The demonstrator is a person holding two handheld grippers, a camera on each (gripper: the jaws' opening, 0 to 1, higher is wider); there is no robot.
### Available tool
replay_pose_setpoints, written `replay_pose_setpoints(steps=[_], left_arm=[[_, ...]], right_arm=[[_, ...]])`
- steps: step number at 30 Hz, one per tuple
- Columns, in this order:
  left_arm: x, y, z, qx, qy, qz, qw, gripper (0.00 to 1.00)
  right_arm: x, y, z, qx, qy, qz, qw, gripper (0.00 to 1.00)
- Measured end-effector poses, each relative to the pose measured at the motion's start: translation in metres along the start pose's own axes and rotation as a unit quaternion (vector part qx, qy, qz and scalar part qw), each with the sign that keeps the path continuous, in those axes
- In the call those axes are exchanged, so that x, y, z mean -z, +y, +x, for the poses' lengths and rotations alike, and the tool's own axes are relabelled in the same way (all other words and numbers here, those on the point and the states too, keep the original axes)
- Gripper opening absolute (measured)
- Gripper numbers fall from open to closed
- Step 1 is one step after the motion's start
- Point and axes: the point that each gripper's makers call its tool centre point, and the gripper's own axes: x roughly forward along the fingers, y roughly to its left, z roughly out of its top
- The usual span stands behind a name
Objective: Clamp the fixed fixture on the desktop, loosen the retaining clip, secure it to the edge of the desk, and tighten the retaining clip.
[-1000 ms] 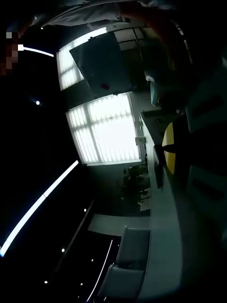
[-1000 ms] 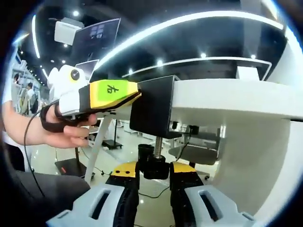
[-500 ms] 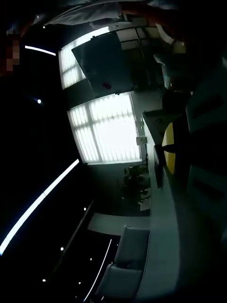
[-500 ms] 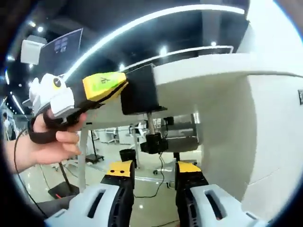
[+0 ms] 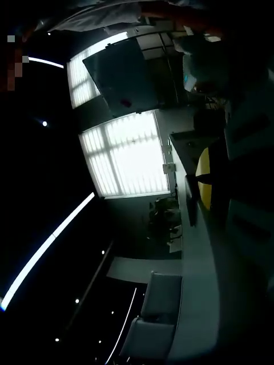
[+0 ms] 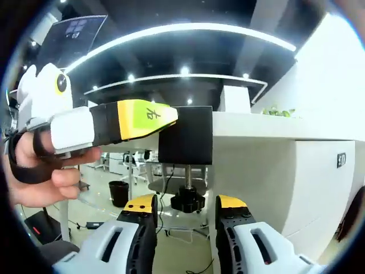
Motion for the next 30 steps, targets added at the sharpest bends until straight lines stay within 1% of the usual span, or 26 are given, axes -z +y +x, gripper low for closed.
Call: replay_pose_setpoints(steps=[2, 3, 4, 5, 8, 10, 13, 16, 17, 18, 19, 21, 23, 25, 26, 27, 28, 30], left_arm=[[0.0, 0.0, 0.0, 0.001, -0.001, -0.002, 1.0, 0.01], [0.0, 0.0, 0.0, 0.001, -0.001, -0.002, 1.0, 0.01], [0.0, 0.0, 0.0, 0.001, -0.002, -0.005, 1.0, 0.01], [-0.001, 0.001, 0.0, -0.004, -0.002, -0.035, 0.9994, 0.01], [-0.002, 0.0, 0.002, -0.003, 0.005, -0.006, 1.0, 0.01], [-0.002, 0.001, 0.002, -0.003, 0.004, -0.007, 1.0, 0.01], [-0.002, 0.001, 0.002, -0.003, -0.001, -0.012, 0.9999, 0.01], [-0.003, 0.001, 0.002, -0.003, -0.002, -0.014, 0.9999, 0.01], [-0.003, 0.001, 0.001, -0.003, -0.003, -0.013, 0.9999, 0.01], [-0.003, 0.001, 0.001, -0.004, -0.004, -0.014, 0.9999, 0.01], [-0.003, 0.001, 0.001, -0.004, -0.005, -0.016, 0.9999, 0.01], [-0.003, 0.001, 0.001, -0.004, -0.007, -0.017, 0.9998, 0.01], [-0.003, 0.001, 0.001, -0.002, -0.006, -0.017, 0.9998, 0.01], [-0.003, 0.001, 0.001, -0.001, -0.006, -0.021, 0.9998, 0.01], [-0.003, 0.001, 0.001, -0.001, -0.006, -0.024, 0.9997, 0.01], [-0.003, 0.001, 0.001, -0.001, -0.006, -0.025, 0.9997, 0.01], [-0.003, 0.001, 0.001, 0.0, -0.005, -0.024, 0.9997, 0.01], [-0.003, 0.001, 0.0, 0.0, -0.004, -0.023, 0.9997, 0.01]], right_arm=[[-0.002, 0.003, 0.004, -0.001, -0.006, 0.008, 1.0, 0.37], [-0.003, 0.004, 0.006, 0.0, -0.009, 0.006, 0.9999, 0.34], [-0.004, 0.007, 0.007, -0.001, -0.013, -0.008, 0.9999, 0.32], [-0.002, 0.007, 0.008, 0.003, -0.009, -0.02, 0.9997, 0.31], [-0.001, 0.006, 0.009, 0.004, -0.013, -0.023, 0.9996, 0.29], [-0.001, 0.002, 0.009, 0.003, -0.015, -0.029, 0.9995, 0.25], [0.0, 0.0, 0.01, -0.014, -0.018, -0.034, 0.9992, 0.25], [0.0, 0.002, 0.012, -0.048, -0.025, -0.025, 0.9982, 0.25], [-0.001, 0.005, 0.012, -0.066, -0.026, -0.018, 0.9973, 0.25], [0.0, 0.002, 0.011, -0.072, -0.024, -0.009, 0.9971, 0.25], [0.0, 0.0, 0.011, -0.075, -0.023, -0.012, 0.9969, 0.25], [-0.001, 0.001, 0.01, -0.094, -0.028, -0.016, 0.995, 0.25], [-0.001, 0.004, 0.011, -0.122, -0.029, -0.02, 0.9919, 0.25], [0.0, 0.006, 0.012, -0.153, -0.027, -0.005, 0.9878, 0.25], [-0.001, 0.007, 0.012, -0.165, -0.025, -0.001, 0.986, 0.25], [-0.001, 0.007, 0.013, -0.171, -0.025, -0.006, 0.9849, 0.25], [-0.001, 0.009, 0.013, -0.188, -0.026, -0.007, 0.9817, 0.25], [-0.001, 0.007, 0.014, -0.2, -0.026, -0.011, 0.9794, 0.25]])
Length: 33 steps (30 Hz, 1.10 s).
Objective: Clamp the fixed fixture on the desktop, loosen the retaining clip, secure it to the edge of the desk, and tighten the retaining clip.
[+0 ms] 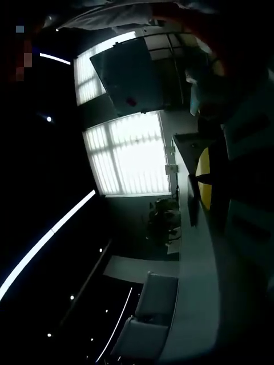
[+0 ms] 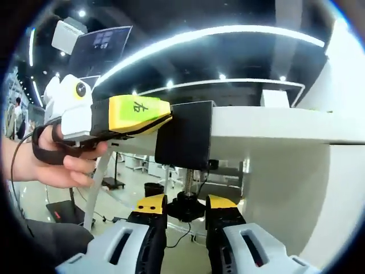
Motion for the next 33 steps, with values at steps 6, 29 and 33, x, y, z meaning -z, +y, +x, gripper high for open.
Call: replay_pose_setpoints(steps=[6, 29, 33], left_arm=[[0.0, 0.0, 0.0, 0.0, -0.001, -0.001, 1.0, 0.01], [0.001, 0.001, 0.001, -0.002, -0.001, 0.006, 1.0, 0.01], [0.001, 0.001, 0.001, -0.002, -0.001, 0.006, 1.0, 0.01]], right_arm=[[0.001, 0.002, 0.003, -0.066, -0.004, 0.005, 0.9978, 0.25], [-0.002, 0.007, -0.023, 0.167, -0.002, 0.017, 0.9857, 0.42], [-0.004, 0.001, -0.011, 0.189, -0.002, 0.007, 0.9819, 0.42]])
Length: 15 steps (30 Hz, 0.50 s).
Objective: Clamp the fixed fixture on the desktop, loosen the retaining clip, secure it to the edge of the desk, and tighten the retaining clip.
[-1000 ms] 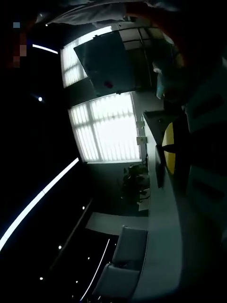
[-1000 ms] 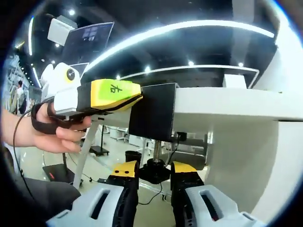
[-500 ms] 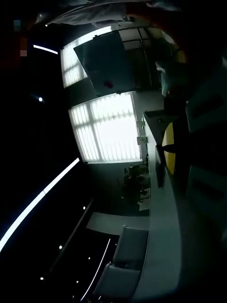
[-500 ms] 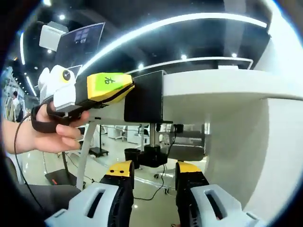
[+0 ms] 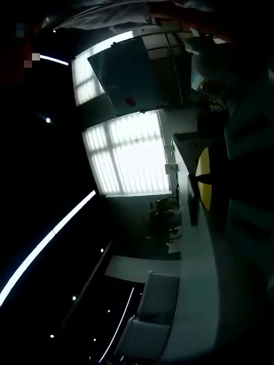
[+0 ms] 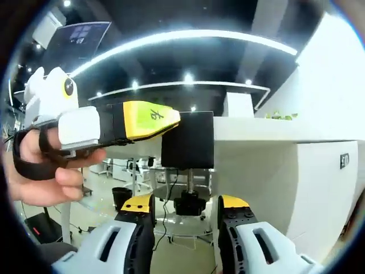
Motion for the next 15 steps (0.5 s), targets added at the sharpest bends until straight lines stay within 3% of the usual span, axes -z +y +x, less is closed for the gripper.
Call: replay_pose_setpoints(steps=[5, 9, 12, 15], left_arm=[[0.0, 0.0, 0.0, 0.002, 0.001, 0.007, 1.0, 0.01], [0.0, 0.0, 0.0, 0.002, 0.002, 0.009, 1.0, 0.01], [0.0, -0.001, 0.0, 0.003, 0.002, 0.008, 1.0, 0.01], [0.0, -0.001, 0.0, 0.003, 0.003, 0.009, 1.0, 0.01]], right_arm=[[0.012, -0.003, 0.014, 0.011, 0.013, 0.019, 0.9997, 0.4], [0.011, -0.005, 0.016, 0.017, 0.013, 0.013, 0.9997, 0.27], [0.013, -0.004, 0.014, 0.008, 0.011, 0.007, 0.9999, 0.25], [0.012, -0.001, 0.015, -0.025, 0.007, 0.008, 0.9996, 0.25]])
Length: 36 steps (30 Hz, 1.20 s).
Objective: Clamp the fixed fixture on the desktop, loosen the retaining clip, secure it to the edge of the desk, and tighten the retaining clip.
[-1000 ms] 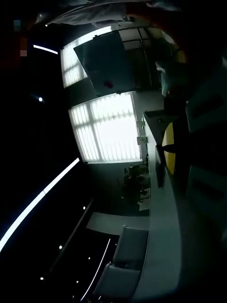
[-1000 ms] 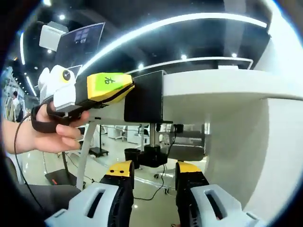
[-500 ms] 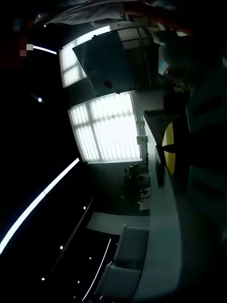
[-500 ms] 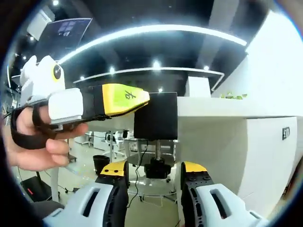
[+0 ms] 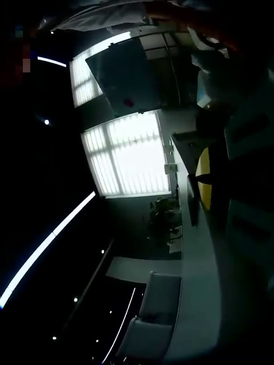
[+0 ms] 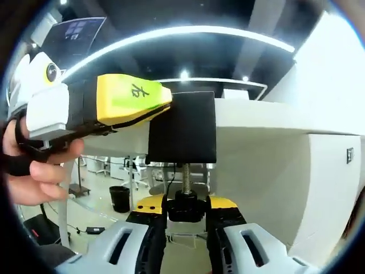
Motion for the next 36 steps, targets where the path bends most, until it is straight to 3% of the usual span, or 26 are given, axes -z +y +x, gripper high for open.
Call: replay_pose_setpoints(steps=[4, 6, 11, 14, 17, 20, 22, 24, 25, 27, 29, 31, 34, 36], left_arm=[[0.0, 0.001, -0.002, -0.001, 0.0, -0.002, 1.0, 0.01], [0.0, 0.001, -0.003, -0.001, -0.003, -0.005, 1.0, 0.01], [0.0, 0.001, -0.003, 0.0, -0.002, -0.002, 1.0, 0.01], [-0.001, 0.002, -0.003, -0.001, -0.002, -0.003, 1.0, 0.01], [-0.001, 0.003, -0.004, -0.001, -0.003, -0.008, 1.0, 0.01], [-0.002, 0.003, -0.004, 0.0, -0.004, -0.009, 1.0, 0.01], [-0.001, 0.003, -0.004, 0.0, -0.003, -0.008, 1.0, 0.01], [-0.001, 0.003, -0.004, -0.001, -0.003, -0.007, 1.0, 0.01], [-0.002, 0.003, -0.004, -0.002, -0.003, -0.007, 1.0, 0.01], [-0.002, 0.004, -0.005, -0.001, -0.006, -0.012, 0.9999, 0.01], [-0.002, 0.004, -0.005, -0.001, -0.006, -0.012, 0.9999, 0.01], [-0.002, 0.004, -0.005, -0.002, -0.006, -0.01, 0.9999, 0.01], [-0.003, 0.004, -0.005, -0.002, -0.006, -0.01, 0.9999, 0.01], [-0.004, 0.004, -0.004, -0.002, -0.006, -0.008, 0.9999, 0.01]], right_arm=[[-0.002, 0.002, 0.002, -0.091, -0.014, -0.022, 0.9955, 0.25], [-0.001, 0.005, 0.001, -0.145, -0.008, 0.001, 0.9894, 0.25], [0.0, 0.015, 0.004, -0.227, 0.008, -0.034, 0.9732, 0.25], [0.002, 0.016, 0.009, -0.249, 0.006, -0.057, 0.9667, 0.25], [0.002, 0.018, 0.008, -0.255, 0.007, -0.063, 0.9649, 0.26], [0.002, 0.019, 0.004, -0.242, 0.009, -0.053, 0.9687, 0.26], [0.005, 0.016, 0.0, -0.215, 0.01, -0.03, 0.9761, 0.27], [0.005, 0.002, -0.004, -0.14, 0.0, -0.043, 0.9892, 0.33], [0.007, -0.002, -0.011, -0.097, -0.002, -0.021, 0.9951, 0.36], [0.012, 0.003, -0.023, -0.08, 0.008, 0.004, 0.9968, 0.36], [0.014, 0.004, -0.034, -0.051, 0.005, 0.001, 0.9987, 0.36], [0.015, 0.01, -0.038, -0.048, 0.013, -0.014, 0.9986, 0.36], [0.007, 0.013, -0.033, -0.042, 0.002, -0.045, 0.9981, 0.38], [0.004, 0.004, -0.026, -0.019, 0.002, -0.051, 0.9985, 0.39]])
